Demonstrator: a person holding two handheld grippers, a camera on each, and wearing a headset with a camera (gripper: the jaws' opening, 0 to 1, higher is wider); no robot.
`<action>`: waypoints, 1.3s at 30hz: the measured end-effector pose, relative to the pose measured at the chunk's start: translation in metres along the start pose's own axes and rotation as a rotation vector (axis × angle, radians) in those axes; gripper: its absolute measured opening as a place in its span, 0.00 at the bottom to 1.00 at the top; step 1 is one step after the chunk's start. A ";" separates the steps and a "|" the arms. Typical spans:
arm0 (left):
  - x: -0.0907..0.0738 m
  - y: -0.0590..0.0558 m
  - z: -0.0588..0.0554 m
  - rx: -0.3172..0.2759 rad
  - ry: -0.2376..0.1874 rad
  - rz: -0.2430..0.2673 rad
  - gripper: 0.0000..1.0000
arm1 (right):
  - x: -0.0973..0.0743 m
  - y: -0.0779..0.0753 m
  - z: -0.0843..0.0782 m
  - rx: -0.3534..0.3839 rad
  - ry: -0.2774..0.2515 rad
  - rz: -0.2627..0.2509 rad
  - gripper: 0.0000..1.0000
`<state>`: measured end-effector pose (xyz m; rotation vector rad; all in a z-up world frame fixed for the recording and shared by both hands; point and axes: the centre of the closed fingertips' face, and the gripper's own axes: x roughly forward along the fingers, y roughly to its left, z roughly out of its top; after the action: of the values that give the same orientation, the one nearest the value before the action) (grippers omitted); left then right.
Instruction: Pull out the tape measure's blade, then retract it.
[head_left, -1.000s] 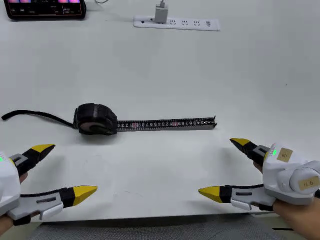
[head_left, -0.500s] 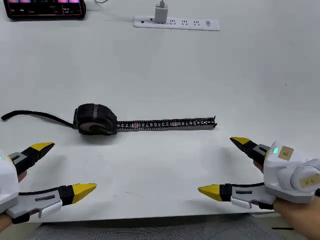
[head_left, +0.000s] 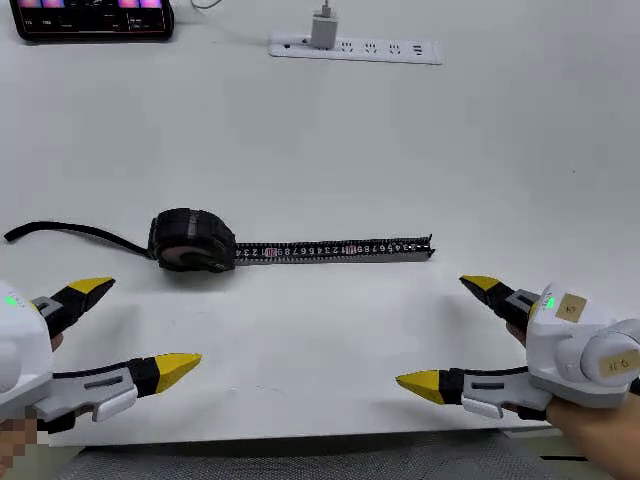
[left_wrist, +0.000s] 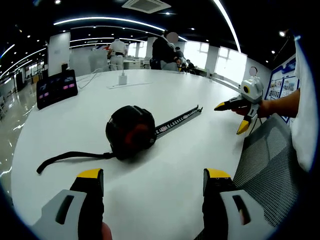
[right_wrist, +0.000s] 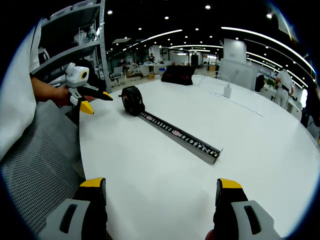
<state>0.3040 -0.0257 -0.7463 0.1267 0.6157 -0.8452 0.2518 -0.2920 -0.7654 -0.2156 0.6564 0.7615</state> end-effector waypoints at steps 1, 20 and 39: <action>0.001 -0.001 0.001 -0.006 0.000 -0.002 0.79 | 0.000 0.000 0.000 0.001 0.000 0.000 0.89; 0.022 0.001 0.016 -0.019 0.004 0.016 0.78 | -0.001 -0.006 0.000 0.000 -0.001 -0.006 0.89; 0.045 0.010 0.032 -0.037 -0.003 0.039 0.78 | -0.002 -0.008 0.001 0.007 -0.007 -0.012 0.87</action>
<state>0.3485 -0.0599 -0.7465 0.1034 0.6238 -0.7954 0.2564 -0.2982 -0.7639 -0.2104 0.6502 0.7480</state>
